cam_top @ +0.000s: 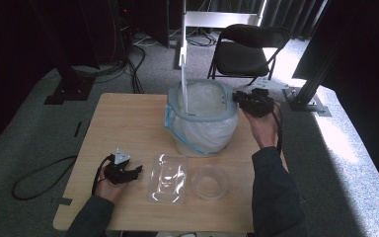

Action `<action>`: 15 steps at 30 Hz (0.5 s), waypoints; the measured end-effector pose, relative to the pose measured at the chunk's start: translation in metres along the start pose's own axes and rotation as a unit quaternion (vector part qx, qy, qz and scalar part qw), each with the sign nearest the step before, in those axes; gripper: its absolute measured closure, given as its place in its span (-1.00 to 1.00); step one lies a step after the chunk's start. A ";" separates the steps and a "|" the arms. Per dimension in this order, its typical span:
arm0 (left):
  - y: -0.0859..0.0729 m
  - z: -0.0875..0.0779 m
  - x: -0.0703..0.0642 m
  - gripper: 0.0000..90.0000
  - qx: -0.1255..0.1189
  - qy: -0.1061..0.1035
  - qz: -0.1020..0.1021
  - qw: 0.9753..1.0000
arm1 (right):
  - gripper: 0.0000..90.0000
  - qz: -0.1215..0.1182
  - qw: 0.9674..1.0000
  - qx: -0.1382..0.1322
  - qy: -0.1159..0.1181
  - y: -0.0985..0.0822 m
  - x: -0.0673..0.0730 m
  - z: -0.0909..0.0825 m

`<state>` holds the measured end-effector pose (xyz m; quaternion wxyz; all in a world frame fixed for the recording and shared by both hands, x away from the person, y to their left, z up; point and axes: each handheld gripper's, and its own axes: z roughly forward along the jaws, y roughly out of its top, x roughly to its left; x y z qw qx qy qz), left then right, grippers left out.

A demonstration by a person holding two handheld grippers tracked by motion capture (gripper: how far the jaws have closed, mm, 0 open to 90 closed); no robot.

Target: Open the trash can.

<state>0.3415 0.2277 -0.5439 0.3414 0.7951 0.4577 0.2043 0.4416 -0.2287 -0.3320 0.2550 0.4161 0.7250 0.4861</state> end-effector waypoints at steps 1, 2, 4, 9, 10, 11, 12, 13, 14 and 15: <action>0.000 0.000 0.000 -0.22 0.000 0.000 0.000 1.000 | 0.52 0.004 1.000 -0.002 0.005 0.000 -0.001 -0.001; 0.000 0.000 0.000 -0.22 0.000 0.000 0.000 1.000 | 0.44 0.005 1.000 -0.002 0.004 0.000 -0.001 -0.001; 0.000 0.000 0.000 -0.22 0.000 0.000 0.000 1.000 | 0.33 0.000 1.000 -0.003 -0.005 -0.001 0.000 -0.003; 0.000 0.000 0.000 -0.22 0.000 -0.001 0.001 1.000 | 0.25 0.008 1.000 -0.016 -0.012 -0.007 -0.004 -0.006; 0.000 0.000 0.000 -0.22 0.000 -0.001 0.001 1.000 | 0.24 0.007 1.000 -0.015 -0.013 -0.007 -0.004 -0.006; 0.000 0.000 0.000 -0.22 0.000 -0.001 0.001 1.000 | 0.24 0.006 1.000 -0.015 -0.013 -0.007 -0.004 -0.006; 0.000 -0.001 -0.001 -0.22 0.000 0.000 0.000 1.000 | 0.23 0.005 1.000 -0.015 -0.014 -0.007 -0.003 -0.006; -0.001 -0.001 -0.001 -0.22 0.000 0.000 0.001 1.000 | 0.20 0.001 1.000 -0.015 -0.018 -0.007 -0.002 -0.006; -0.001 -0.001 -0.001 -0.22 0.000 0.000 0.000 1.000 | 0.19 -0.001 1.000 -0.016 -0.020 -0.007 -0.002 -0.007; -0.001 -0.001 -0.001 -0.22 -0.001 0.000 0.000 1.000 | 0.18 -0.002 1.000 -0.018 -0.025 -0.007 -0.002 -0.008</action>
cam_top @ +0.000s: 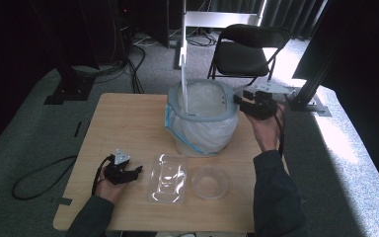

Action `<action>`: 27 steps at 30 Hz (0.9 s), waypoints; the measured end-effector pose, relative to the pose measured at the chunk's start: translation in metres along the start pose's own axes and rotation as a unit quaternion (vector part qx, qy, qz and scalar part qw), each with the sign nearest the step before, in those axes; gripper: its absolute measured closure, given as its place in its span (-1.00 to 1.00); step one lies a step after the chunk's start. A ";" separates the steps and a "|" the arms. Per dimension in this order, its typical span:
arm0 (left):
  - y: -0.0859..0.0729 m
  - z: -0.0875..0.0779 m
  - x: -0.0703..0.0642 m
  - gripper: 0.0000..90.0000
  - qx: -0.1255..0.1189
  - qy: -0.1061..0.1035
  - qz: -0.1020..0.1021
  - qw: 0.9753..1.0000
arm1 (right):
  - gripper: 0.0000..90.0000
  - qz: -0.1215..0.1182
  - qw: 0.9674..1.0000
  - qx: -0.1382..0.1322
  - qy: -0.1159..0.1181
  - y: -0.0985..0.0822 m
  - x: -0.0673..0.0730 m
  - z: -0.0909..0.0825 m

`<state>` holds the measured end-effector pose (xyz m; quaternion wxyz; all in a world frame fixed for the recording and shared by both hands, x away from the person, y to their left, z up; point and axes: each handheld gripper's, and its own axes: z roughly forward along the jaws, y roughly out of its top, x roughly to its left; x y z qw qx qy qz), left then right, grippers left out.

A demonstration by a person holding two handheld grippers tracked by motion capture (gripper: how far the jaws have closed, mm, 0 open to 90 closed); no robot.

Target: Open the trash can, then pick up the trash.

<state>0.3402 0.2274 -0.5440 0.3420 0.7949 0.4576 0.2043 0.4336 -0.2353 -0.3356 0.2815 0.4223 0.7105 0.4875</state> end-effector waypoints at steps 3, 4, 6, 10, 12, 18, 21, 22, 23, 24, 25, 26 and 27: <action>0.000 0.000 0.000 -0.21 0.000 -0.001 0.001 1.000 | 0.14 -0.007 1.000 -0.005 -0.014 -0.003 0.000 -0.006; -0.001 -0.001 0.000 -0.21 0.000 -0.001 0.001 1.000 | 0.12 -0.010 1.000 -0.004 -0.020 -0.004 -0.001 -0.008; -0.001 -0.002 -0.001 -0.15 0.001 -0.004 0.003 1.000 | 0.09 -0.016 0.999 -0.002 -0.030 -0.008 -0.002 -0.011; 0.001 -0.008 -0.001 -0.03 0.001 -0.020 -0.007 1.000 | 0.06 -0.025 0.999 0.004 -0.045 -0.018 -0.005 -0.015; 0.003 -0.017 -0.003 -0.02 -0.025 -0.033 -0.015 0.999 | 0.03 -0.027 0.998 0.011 -0.051 -0.030 -0.007 -0.017; 0.011 -0.041 -0.012 0.01 -0.087 -0.069 -0.025 0.994 | -0.01 -0.032 0.997 0.038 -0.057 -0.062 -0.010 -0.013; 0.015 -0.048 -0.017 0.05 -0.102 -0.090 -0.024 0.990 | -0.04 -0.039 0.995 0.057 -0.066 -0.080 -0.009 -0.009; 0.016 -0.050 -0.020 0.05 -0.105 -0.098 -0.020 0.989 | -0.05 -0.040 0.995 0.061 -0.067 -0.085 -0.009 -0.009; 0.018 -0.051 -0.023 0.06 -0.108 -0.102 -0.015 0.989 | -0.05 -0.040 0.995 0.067 -0.066 -0.091 -0.009 -0.008; 0.019 -0.052 -0.027 0.07 -0.110 -0.106 -0.010 0.988 | -0.06 -0.042 0.994 0.072 -0.066 -0.097 -0.008 -0.007; 0.021 -0.053 -0.030 0.07 -0.112 -0.108 -0.004 0.988 | -0.06 -0.044 0.994 0.078 -0.068 -0.103 -0.007 -0.007; 0.022 -0.054 -0.033 0.08 -0.113 -0.110 -0.001 0.987 | -0.07 -0.046 0.993 0.083 -0.068 -0.110 -0.007 -0.007; 0.024 -0.054 -0.036 0.10 -0.114 -0.113 0.003 0.987 | -0.07 -0.049 0.993 0.087 -0.070 -0.116 -0.007 -0.007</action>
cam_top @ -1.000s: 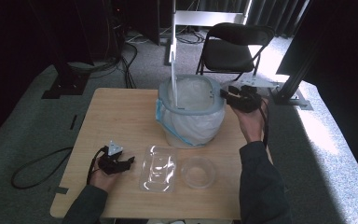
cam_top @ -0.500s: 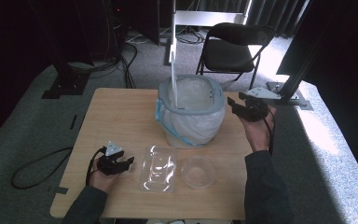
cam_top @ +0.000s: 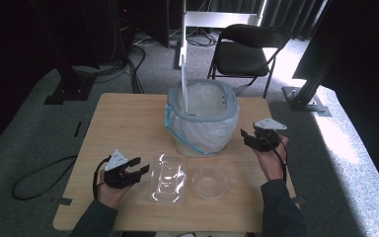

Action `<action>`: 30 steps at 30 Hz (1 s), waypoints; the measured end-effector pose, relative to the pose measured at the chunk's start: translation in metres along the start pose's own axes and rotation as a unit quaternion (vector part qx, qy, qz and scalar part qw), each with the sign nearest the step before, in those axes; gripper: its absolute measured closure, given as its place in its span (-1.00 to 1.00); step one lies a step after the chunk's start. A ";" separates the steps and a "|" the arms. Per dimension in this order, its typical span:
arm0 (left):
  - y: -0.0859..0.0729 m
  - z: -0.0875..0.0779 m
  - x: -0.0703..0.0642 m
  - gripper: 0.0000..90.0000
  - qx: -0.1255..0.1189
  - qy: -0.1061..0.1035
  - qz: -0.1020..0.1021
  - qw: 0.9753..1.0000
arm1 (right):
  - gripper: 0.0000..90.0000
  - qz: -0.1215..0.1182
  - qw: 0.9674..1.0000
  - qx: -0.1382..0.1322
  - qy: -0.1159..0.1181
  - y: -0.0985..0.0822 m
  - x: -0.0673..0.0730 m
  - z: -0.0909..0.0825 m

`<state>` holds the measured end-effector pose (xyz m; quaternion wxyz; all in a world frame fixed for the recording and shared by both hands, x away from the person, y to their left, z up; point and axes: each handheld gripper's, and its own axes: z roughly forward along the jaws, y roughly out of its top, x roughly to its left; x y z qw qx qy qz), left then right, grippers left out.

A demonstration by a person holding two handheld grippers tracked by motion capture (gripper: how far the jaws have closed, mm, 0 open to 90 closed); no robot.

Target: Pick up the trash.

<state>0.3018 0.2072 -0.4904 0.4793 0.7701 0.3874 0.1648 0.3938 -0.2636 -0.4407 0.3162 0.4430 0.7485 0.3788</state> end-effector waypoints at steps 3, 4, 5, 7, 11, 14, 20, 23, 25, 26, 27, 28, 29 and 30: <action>0.002 0.002 -0.005 0.14 -0.001 -0.005 0.004 1.000 | -0.09 -0.003 1.000 0.014 0.002 -0.017 0.002 0.004; 0.003 0.003 -0.007 0.16 0.000 -0.008 0.005 1.000 | -0.09 -0.001 1.000 0.019 0.002 -0.021 0.003 0.005; 0.003 0.004 -0.008 0.18 0.002 -0.009 0.006 1.000 | -0.10 -0.004 1.000 0.025 0.001 -0.026 0.004 0.007; 0.003 0.005 -0.011 0.25 0.003 -0.015 0.010 1.000 | -0.10 -0.003 0.999 0.033 0.003 -0.034 0.006 0.010; 0.004 0.010 -0.017 0.55 0.021 -0.027 0.033 0.999 | -0.12 -0.008 0.999 0.050 0.005 -0.051 0.015 0.016; 0.003 0.013 -0.019 0.65 0.033 -0.026 0.041 0.998 | -0.12 -0.011 0.999 0.053 0.005 -0.058 0.019 0.016; 0.000 0.019 -0.013 0.76 0.058 0.005 0.055 0.997 | -0.12 -0.013 0.998 0.067 -0.002 -0.074 0.023 0.018; -0.004 0.021 -0.004 0.78 0.080 0.024 0.043 0.996 | -0.12 -0.008 0.997 0.070 -0.003 -0.080 0.021 0.018; -0.009 0.024 0.000 0.77 0.088 0.016 0.032 0.995 | -0.12 -0.007 0.997 0.073 -0.004 -0.082 0.020 0.018; -0.010 0.026 0.001 0.74 0.093 0.017 0.035 0.995 | -0.12 -0.005 0.997 0.076 -0.005 -0.083 0.020 0.018; -0.011 0.027 0.002 0.69 0.095 0.017 0.033 0.995 | -0.12 -0.004 0.997 0.079 -0.006 -0.086 0.019 0.018; -0.011 0.028 0.003 0.69 0.091 0.017 0.030 0.995 | -0.12 -0.004 0.997 0.079 -0.006 -0.086 0.019 0.018; -0.011 0.028 0.004 0.67 0.087 0.014 0.025 0.996 | -0.12 -0.003 0.997 0.079 -0.006 -0.087 0.018 0.018; -0.010 0.027 0.005 0.62 0.085 0.011 0.024 0.996 | -0.11 -0.002 0.997 0.079 -0.006 -0.088 0.018 0.018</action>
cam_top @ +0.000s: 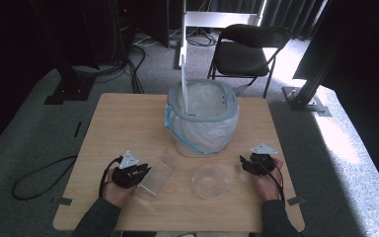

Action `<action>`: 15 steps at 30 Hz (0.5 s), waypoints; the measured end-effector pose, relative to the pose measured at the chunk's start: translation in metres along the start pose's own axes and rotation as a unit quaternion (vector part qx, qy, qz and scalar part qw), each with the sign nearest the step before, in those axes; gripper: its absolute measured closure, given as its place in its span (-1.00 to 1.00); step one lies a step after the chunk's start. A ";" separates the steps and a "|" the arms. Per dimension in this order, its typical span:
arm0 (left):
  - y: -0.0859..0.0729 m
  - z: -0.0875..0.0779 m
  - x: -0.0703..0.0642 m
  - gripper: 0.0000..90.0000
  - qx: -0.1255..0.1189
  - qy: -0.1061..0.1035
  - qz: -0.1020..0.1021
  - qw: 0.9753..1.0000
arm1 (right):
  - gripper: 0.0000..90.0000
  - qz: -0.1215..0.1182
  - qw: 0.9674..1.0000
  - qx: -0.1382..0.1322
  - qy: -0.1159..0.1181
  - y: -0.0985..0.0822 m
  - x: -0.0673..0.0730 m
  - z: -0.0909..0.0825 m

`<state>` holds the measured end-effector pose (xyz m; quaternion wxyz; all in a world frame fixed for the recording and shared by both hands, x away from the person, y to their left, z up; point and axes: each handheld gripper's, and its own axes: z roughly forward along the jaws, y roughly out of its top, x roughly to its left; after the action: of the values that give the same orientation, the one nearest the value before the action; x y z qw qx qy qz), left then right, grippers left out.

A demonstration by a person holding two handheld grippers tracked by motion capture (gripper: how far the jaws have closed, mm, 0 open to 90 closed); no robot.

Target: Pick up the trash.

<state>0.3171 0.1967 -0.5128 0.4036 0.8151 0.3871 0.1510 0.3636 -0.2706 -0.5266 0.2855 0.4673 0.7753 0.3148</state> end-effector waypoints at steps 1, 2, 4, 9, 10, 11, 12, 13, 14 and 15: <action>0.000 -0.001 0.000 0.62 -0.002 0.002 0.001 1.000 | -0.11 0.000 1.000 0.000 0.000 0.000 0.000 0.000; 0.000 -0.002 0.000 0.60 -0.005 0.002 0.001 1.000 | -0.11 0.000 1.000 0.000 0.000 0.000 0.000 0.000; 0.001 -0.005 0.000 0.57 -0.013 0.003 -0.003 1.000 | -0.11 0.002 1.000 0.001 0.000 -0.001 0.000 0.000; 0.002 -0.024 0.003 0.52 -0.043 0.005 -0.019 0.999 | -0.11 0.006 1.000 0.006 0.000 -0.005 -0.002 0.002; 0.001 -0.030 0.003 0.51 -0.051 0.003 -0.023 0.998 | -0.10 0.006 1.000 0.008 -0.001 -0.006 -0.003 0.003; 0.001 -0.033 0.003 0.48 -0.056 0.003 -0.026 0.998 | -0.11 0.008 1.000 0.010 -0.001 -0.008 -0.004 0.004; 0.000 -0.039 0.003 0.48 -0.064 0.004 -0.028 0.998 | -0.11 0.009 1.000 0.011 -0.001 -0.009 -0.004 0.005; 0.000 -0.043 0.003 0.47 -0.068 0.005 -0.028 0.997 | -0.11 0.008 1.000 0.015 -0.002 -0.010 -0.005 0.007; 0.000 -0.048 0.002 0.47 -0.074 0.002 -0.031 0.997 | -0.11 0.008 1.000 0.017 -0.003 -0.011 -0.005 0.008; 0.000 -0.051 0.002 0.45 -0.077 0.000 -0.032 0.997 | -0.12 0.011 1.000 0.021 -0.006 -0.012 -0.006 0.009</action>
<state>0.2895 0.2259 -0.4809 0.4699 0.7691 0.3997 0.1671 0.3661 -0.2781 -0.5409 0.2764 0.4837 0.7749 0.2985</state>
